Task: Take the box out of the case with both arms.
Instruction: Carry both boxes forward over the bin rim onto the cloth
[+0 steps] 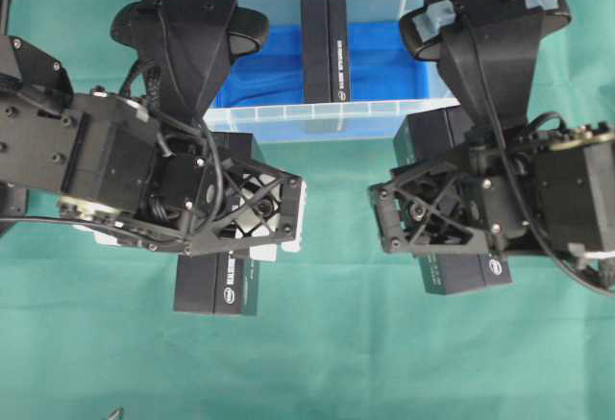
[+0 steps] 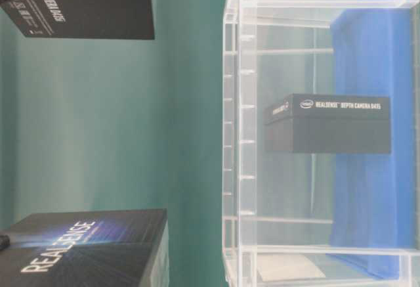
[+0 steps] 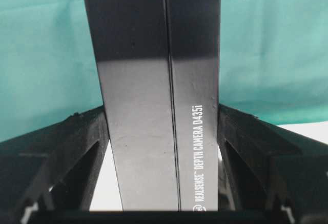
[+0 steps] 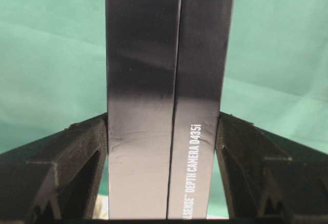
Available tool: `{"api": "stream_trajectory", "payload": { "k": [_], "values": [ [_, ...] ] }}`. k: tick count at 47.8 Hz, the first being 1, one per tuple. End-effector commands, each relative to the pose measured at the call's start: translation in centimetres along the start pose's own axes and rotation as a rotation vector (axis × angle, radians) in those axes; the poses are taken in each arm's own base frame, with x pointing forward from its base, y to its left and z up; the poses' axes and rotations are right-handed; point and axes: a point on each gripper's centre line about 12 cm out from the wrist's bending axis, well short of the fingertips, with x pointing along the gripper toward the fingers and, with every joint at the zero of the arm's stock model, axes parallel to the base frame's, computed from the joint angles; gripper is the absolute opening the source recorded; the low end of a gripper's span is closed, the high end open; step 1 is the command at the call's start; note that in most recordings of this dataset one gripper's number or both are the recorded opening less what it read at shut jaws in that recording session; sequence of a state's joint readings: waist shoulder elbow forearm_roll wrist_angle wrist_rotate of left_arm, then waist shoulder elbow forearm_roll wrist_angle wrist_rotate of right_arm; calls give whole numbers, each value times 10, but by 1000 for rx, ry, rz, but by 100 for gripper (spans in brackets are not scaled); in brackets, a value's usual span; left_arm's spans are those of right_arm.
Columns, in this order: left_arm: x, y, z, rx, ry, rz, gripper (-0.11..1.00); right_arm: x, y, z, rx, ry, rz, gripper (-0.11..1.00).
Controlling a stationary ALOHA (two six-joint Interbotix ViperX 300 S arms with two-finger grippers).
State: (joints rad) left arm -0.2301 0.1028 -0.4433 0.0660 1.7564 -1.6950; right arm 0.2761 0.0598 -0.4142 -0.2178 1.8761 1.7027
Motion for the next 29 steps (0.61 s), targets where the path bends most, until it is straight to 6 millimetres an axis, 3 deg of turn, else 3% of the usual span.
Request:
{"api": "stream_trajectory", "payload": {
  "k": [1, 29],
  "values": [
    [-23, 9, 3, -2, 4, -58, 63, -15, -5, 3, 8, 3, 41, 65],
    [-13, 11, 3, -8, -3, -41, 63, 0, -4, 0, -1, -4, 16, 65]
  ]
}}
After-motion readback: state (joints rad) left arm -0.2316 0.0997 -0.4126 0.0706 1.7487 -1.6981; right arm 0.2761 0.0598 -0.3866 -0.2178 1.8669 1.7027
